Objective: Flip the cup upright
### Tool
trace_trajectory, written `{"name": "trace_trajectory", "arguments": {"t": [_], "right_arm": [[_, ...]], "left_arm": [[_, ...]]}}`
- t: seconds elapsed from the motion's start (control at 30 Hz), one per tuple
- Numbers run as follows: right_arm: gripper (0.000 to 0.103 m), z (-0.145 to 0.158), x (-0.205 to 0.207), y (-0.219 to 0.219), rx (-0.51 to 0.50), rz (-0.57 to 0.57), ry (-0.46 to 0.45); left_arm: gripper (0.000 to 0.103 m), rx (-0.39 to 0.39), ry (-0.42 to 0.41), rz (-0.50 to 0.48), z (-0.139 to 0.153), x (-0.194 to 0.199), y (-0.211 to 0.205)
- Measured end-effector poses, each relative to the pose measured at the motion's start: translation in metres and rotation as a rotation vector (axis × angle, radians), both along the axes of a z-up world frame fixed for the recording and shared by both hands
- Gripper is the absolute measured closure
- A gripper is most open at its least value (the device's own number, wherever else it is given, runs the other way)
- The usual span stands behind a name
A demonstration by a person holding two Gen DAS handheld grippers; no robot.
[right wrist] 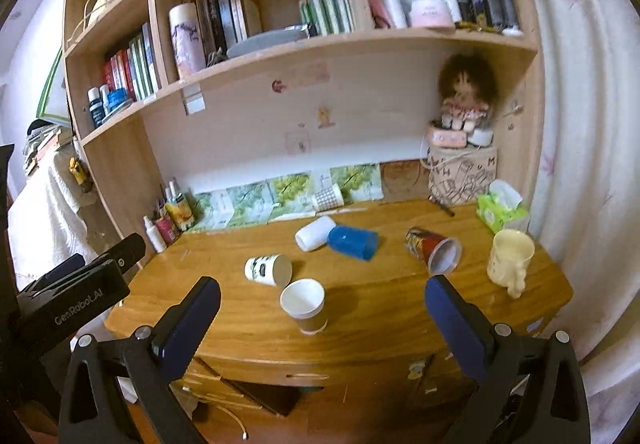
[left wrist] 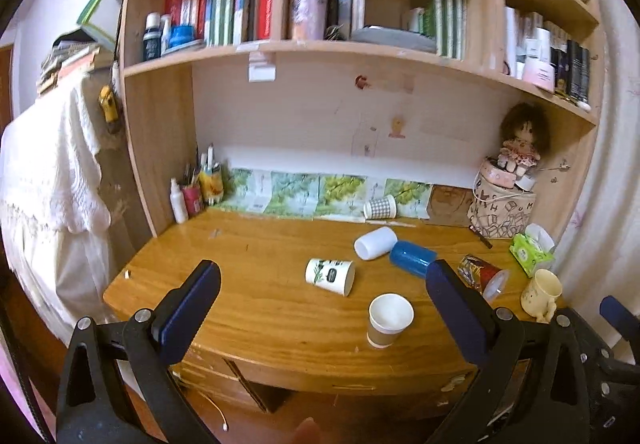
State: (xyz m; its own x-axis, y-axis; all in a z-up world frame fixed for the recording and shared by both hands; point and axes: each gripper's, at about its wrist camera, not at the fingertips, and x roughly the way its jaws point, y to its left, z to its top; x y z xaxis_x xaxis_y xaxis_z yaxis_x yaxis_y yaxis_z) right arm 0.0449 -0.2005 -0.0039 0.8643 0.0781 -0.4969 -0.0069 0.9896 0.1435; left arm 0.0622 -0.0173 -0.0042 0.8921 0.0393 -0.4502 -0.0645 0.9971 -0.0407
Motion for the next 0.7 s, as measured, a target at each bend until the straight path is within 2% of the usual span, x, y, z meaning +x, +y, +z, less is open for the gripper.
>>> {"name": "trace_trajectory", "arguments": {"t": [0.3, 0.7], "right_arm": [[0.001, 0.003, 0.000, -0.002, -0.014, -0.006, -0.057], [0.001, 0.003, 0.009, 0.000, -0.027, 0.023, -0.067]], "left_arm": [[0.000, 0.031, -0.057, -0.019, 0.005, -0.001, -0.009], [0.000, 0.037, -0.085, -0.011, 0.005, 0.002, -0.011]]}}
